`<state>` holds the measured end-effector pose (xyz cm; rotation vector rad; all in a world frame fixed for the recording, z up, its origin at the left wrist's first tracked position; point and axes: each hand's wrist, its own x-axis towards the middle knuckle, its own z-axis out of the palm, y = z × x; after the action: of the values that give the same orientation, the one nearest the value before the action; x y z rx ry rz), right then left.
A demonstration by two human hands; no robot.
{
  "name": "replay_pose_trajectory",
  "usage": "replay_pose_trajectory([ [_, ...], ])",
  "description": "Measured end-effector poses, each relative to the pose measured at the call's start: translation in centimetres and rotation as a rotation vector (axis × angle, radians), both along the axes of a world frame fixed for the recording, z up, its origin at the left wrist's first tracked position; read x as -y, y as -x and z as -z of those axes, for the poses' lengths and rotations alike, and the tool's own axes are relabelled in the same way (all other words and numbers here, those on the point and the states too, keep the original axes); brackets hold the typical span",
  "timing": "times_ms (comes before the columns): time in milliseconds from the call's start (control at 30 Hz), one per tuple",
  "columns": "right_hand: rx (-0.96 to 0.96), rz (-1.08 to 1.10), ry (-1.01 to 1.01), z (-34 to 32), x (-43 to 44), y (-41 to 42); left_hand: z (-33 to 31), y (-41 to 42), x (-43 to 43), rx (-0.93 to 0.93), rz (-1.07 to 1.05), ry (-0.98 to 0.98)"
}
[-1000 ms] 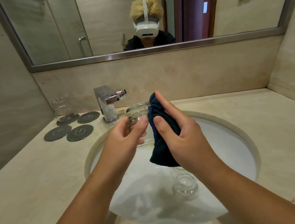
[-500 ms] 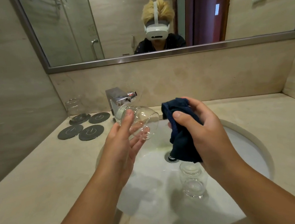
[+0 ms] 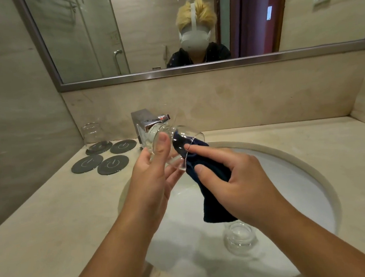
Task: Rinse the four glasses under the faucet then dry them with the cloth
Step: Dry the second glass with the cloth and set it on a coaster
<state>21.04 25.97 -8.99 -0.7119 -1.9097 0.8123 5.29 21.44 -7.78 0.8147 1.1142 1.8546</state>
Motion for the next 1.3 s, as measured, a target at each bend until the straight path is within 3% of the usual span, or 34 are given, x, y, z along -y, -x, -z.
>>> replay_pose_trajectory([
  [200, 0.117, -0.073, -0.042, -0.6, 0.4, -0.1, 0.3, -0.1, 0.0, -0.128, 0.003, -0.035],
  [500, 0.204, -0.260, 0.200, -1.2, 0.9, -0.1, 1.1, 0.0, -0.2, -0.279, -0.005, -0.031],
  [900, -0.390, -0.626, 0.961, -1.5, 0.9, -0.3, 1.9, 0.7, -0.4, -0.240, 0.226, -0.055],
  [1000, -0.445, -0.655, 0.981, -1.4, 1.0, -0.2, 1.9, 0.8, -0.3, -0.304, 0.259, -0.038],
  [1133, -0.396, -0.521, 0.884, -0.9, 0.9, 0.2, 1.8, 0.9, -0.6, -0.460, 0.155, 0.003],
  [1300, -0.376, -0.365, 0.794, -0.6, 0.8, 0.4, 1.9, 0.5, -0.9, -0.336, 0.032, -0.052],
])
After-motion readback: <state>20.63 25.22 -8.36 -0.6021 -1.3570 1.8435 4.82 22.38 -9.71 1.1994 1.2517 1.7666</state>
